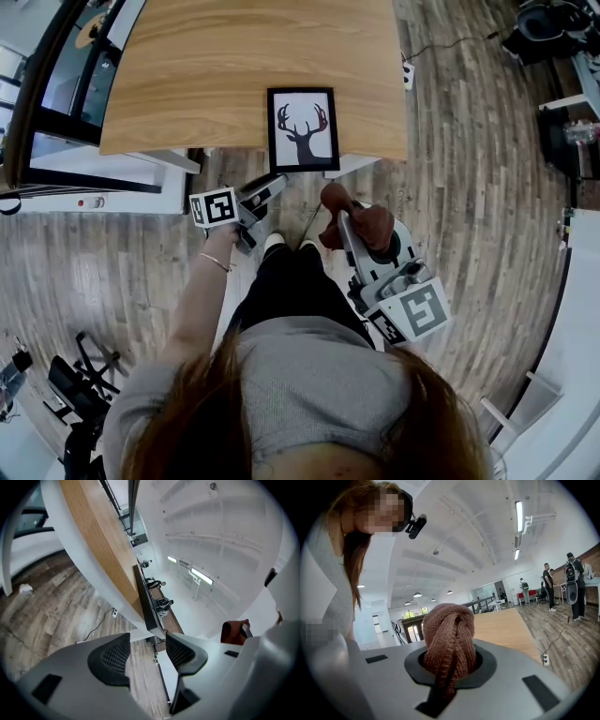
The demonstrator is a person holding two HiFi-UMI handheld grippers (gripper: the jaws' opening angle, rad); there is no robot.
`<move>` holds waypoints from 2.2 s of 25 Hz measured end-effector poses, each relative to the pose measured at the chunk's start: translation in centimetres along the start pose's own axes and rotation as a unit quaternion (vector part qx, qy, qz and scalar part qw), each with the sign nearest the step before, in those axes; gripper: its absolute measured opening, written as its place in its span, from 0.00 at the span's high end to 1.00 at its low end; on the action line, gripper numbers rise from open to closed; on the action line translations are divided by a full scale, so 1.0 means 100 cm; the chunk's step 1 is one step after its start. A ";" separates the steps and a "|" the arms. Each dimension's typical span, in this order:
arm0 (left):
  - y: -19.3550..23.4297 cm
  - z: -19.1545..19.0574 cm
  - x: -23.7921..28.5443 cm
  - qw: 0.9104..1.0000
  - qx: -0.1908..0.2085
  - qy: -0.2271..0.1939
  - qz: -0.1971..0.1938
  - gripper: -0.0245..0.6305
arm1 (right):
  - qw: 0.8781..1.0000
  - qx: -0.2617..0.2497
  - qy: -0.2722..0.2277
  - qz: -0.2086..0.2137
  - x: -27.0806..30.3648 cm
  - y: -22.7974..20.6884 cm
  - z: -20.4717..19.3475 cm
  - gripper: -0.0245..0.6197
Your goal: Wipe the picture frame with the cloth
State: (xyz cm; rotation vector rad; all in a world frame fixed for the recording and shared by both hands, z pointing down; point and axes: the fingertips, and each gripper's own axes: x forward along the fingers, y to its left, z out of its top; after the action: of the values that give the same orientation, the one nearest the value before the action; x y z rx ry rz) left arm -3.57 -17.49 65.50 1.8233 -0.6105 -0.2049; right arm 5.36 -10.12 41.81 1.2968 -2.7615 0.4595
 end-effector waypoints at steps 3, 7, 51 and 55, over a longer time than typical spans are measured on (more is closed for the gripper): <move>-0.014 -0.006 -0.025 1.000 0.013 -0.013 0.018 0.63 | 1.000 -0.007 -0.008 0.001 -0.002 0.001 0.005 0.89; -0.067 0.000 -0.049 0.995 0.091 -0.023 0.031 0.63 | 1.000 -0.020 -0.022 0.005 -0.002 0.004 0.015 0.89; -0.335 0.064 -0.021 0.849 0.481 -0.213 0.038 0.95 | 0.982 -0.093 -0.154 -0.054 -0.031 -0.005 0.120 0.89; -0.334 0.064 -0.022 0.847 0.481 -0.221 0.045 0.95 | 0.982 -0.089 -0.159 -0.052 -0.034 -0.005 0.121 0.89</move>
State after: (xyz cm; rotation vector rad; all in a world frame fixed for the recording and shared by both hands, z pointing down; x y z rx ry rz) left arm 2.00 -14.42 31.99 2.7326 -1.2836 -0.2878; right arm 8.81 -11.43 29.84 1.5783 -2.8748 -0.0059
